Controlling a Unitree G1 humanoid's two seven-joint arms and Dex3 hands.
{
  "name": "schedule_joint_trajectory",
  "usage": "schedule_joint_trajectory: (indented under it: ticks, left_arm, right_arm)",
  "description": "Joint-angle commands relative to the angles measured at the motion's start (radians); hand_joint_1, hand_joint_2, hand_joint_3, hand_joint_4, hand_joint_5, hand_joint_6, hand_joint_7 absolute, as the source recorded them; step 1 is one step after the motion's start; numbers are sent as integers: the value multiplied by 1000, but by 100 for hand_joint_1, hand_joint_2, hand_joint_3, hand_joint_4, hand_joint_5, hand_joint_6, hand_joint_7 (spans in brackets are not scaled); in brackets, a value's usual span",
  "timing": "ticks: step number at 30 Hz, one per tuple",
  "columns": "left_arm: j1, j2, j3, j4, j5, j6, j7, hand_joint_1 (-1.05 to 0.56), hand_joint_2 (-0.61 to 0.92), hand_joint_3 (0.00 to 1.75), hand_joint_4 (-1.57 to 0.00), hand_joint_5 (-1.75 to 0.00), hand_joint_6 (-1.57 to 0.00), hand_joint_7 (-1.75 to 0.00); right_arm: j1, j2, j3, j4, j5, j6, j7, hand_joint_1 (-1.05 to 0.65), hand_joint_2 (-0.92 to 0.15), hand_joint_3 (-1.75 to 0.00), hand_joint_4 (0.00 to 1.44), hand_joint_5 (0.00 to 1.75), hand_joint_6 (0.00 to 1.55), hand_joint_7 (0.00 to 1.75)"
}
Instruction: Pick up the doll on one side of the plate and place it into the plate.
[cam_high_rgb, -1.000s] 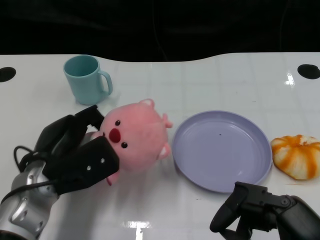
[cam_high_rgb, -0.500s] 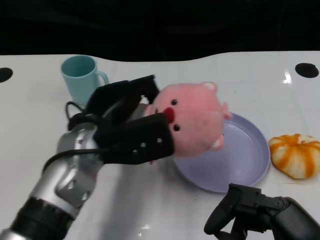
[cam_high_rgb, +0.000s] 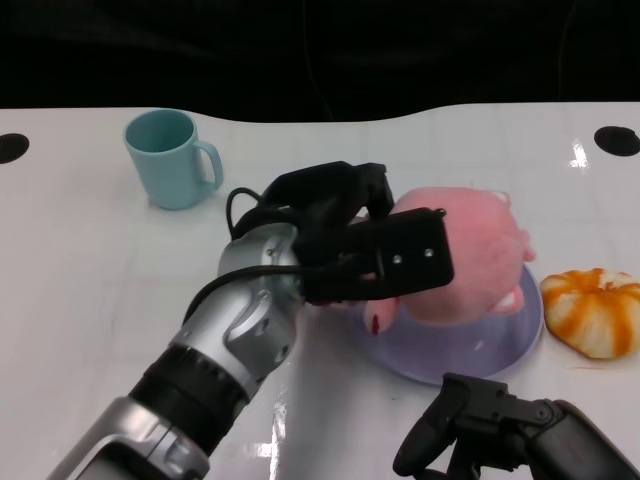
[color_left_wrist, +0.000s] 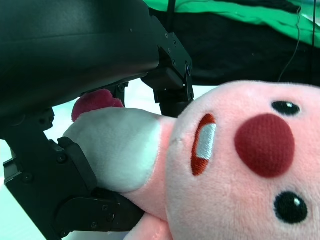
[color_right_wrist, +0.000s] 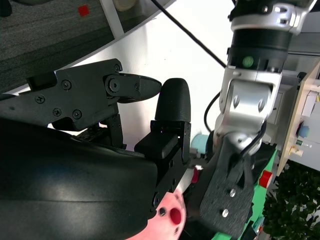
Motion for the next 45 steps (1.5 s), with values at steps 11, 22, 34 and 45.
schedule_joint_trajectory:
  ticks: [11, 22, 34, 45]
  left_arm:
    - [-87, -55, 17, 167, -51, -6, -23, -30, 85, 17, -71, -165, -82, -36]
    - [2, 11, 25, -27, -108, -51, -107, -83, 92, 33, 0, -30, -15, 0]
    - [128, 133, 59, -308, -164, -82, -225, -91, 92, 36, -1, -36, -17, -2]
    - [385, 233, 217, -613, -382, -164, -289, -73, 92, 27, -3, -78, -32, -8]
  right_arm:
    - [4, 3, 4, -7, 0, -8, -7, -24, -92, -34, 68, 156, 60, 128]
    - [4, -6, -24, 0, 12, -11, 8, -24, -92, -34, 68, 156, 60, 128]
    - [7, -11, -58, 4, 26, -17, 22, -25, -92, -34, 68, 156, 61, 128]
    - [2, -17, -70, 9, 34, -13, 32, -26, -92, -34, 67, 156, 60, 127]
